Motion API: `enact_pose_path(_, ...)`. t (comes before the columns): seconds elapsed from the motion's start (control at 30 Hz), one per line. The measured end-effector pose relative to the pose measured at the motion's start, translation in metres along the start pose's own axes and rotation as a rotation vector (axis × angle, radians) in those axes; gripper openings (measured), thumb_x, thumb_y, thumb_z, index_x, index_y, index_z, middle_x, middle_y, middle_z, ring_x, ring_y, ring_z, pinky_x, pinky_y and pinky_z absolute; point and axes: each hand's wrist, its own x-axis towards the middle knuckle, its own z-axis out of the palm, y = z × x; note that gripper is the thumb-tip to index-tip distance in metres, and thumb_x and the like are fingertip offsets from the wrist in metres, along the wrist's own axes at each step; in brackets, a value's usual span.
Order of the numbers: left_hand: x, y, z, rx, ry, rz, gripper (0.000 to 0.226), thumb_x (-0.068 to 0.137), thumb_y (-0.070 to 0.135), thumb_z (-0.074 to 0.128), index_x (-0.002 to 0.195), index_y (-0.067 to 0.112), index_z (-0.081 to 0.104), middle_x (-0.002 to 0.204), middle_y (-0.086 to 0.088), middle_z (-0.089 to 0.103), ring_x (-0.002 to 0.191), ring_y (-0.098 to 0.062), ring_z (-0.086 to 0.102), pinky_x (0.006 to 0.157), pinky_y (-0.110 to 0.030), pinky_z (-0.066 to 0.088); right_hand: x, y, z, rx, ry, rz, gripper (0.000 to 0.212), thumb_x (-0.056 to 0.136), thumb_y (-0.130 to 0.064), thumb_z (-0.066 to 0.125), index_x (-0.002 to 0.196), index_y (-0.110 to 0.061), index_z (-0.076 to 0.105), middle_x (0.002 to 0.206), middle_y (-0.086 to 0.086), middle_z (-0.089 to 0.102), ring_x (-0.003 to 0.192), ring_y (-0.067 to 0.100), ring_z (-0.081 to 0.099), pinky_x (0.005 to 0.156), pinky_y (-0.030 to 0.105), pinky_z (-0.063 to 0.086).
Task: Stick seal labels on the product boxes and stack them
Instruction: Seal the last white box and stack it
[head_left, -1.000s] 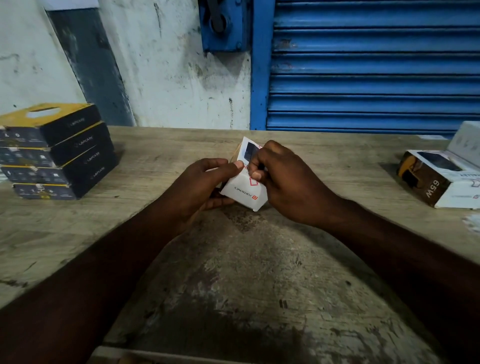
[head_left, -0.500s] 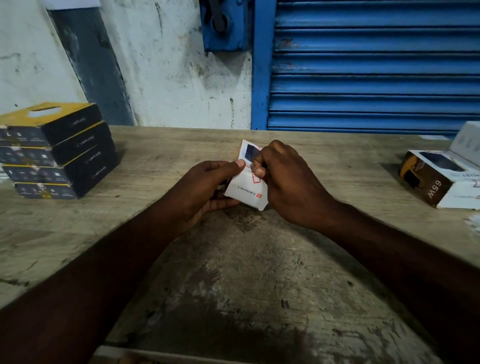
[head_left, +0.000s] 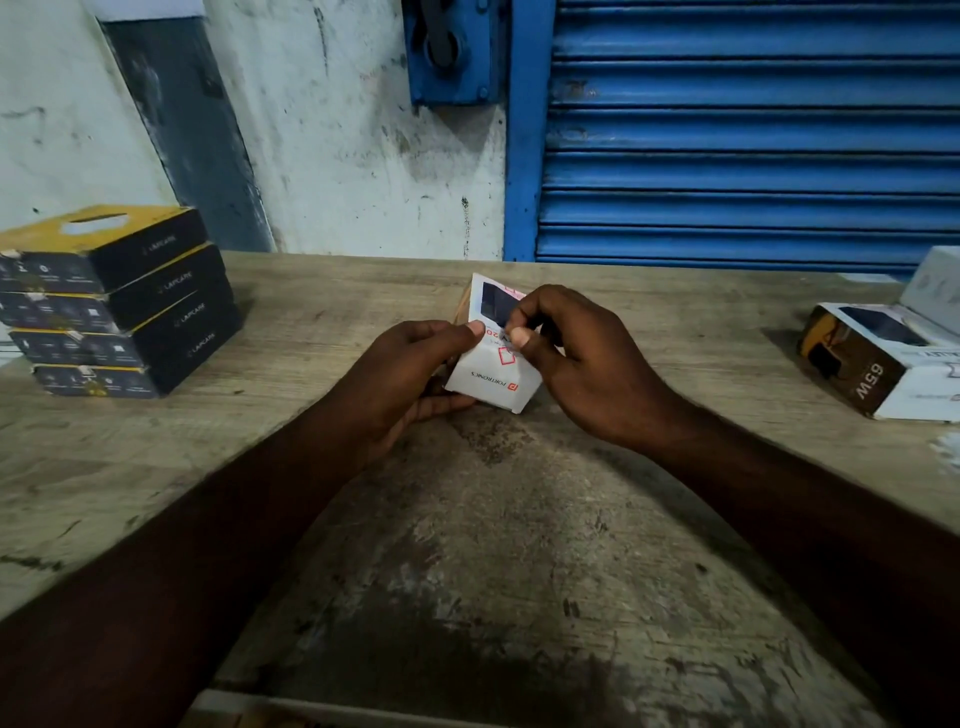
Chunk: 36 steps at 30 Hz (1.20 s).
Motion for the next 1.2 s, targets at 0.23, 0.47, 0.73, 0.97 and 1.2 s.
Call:
enact_pose_path(0.23,0.002,-0.001,-0.002,-0.033,0.033,0.009,0.035,0.090,0.032,0.071,0.116,0.009,0.066,0.092,-0.004,0.078,0.088,-0.018,0.076,0.073,-0.032,0.062,0.000,0.001,-0.001,-0.005,-0.003,0.033,0.014,0.086,-0.017,0.076,0.099,-0.020,0.074,0.096,-0.001,0.064,0.086,0.008,0.058,0.077,0.020,0.045)
enact_pose_path(0.47,0.005,-0.002,-0.003,-0.038,0.054,0.005,0.053,0.087,0.031,0.076,0.132,0.013,0.055,0.107,-0.007,0.075,0.091,-0.019,0.076,0.072,-0.033,0.061,0.003,-0.004,-0.006,0.097,-0.042,0.169,0.020,0.084,-0.017,0.080,0.076,-0.031,0.069,0.090,-0.009,0.070,0.084,0.009,0.062,0.078,0.028,0.050)
enact_pose_path(0.73,0.005,-0.003,-0.003,-0.040,0.061,0.021,0.050,0.087,0.030,0.075,0.130,0.015,0.054,0.102,-0.005,0.075,0.088,-0.017,0.076,0.073,-0.034,0.062,0.003,-0.008,-0.008,0.057,-0.092,0.181,0.027,0.089,-0.015,0.074,0.075,-0.035,0.063,0.086,-0.016,0.063,0.080,0.000,0.055,0.074,0.020,0.043)
enact_pose_path(0.97,0.006,-0.004,-0.002,-0.049,0.038,0.018,0.033,0.090,0.033,0.071,0.115,0.013,0.064,0.094,-0.004,0.078,0.088,-0.018,0.076,0.076,-0.034,0.063,-0.001,-0.012,-0.004,-0.017,0.040,0.104,0.014,0.088,-0.016,0.075,0.082,-0.026,0.068,0.089,-0.011,0.066,0.079,-0.001,0.057,0.073,0.014,0.043)
enact_pose_path(1.2,0.003,-0.002,-0.004,-0.058,0.015,0.020,0.022,0.095,0.033,0.066,0.105,0.014,0.070,0.091,-0.002,0.078,0.088,-0.017,0.076,0.081,-0.034,0.061,0.000,-0.011,-0.006,0.153,0.127,0.079,0.007,0.095,-0.015,0.067,0.097,-0.021,0.067,0.089,-0.009,0.072,0.088,0.007,0.068,0.082,0.033,0.055)
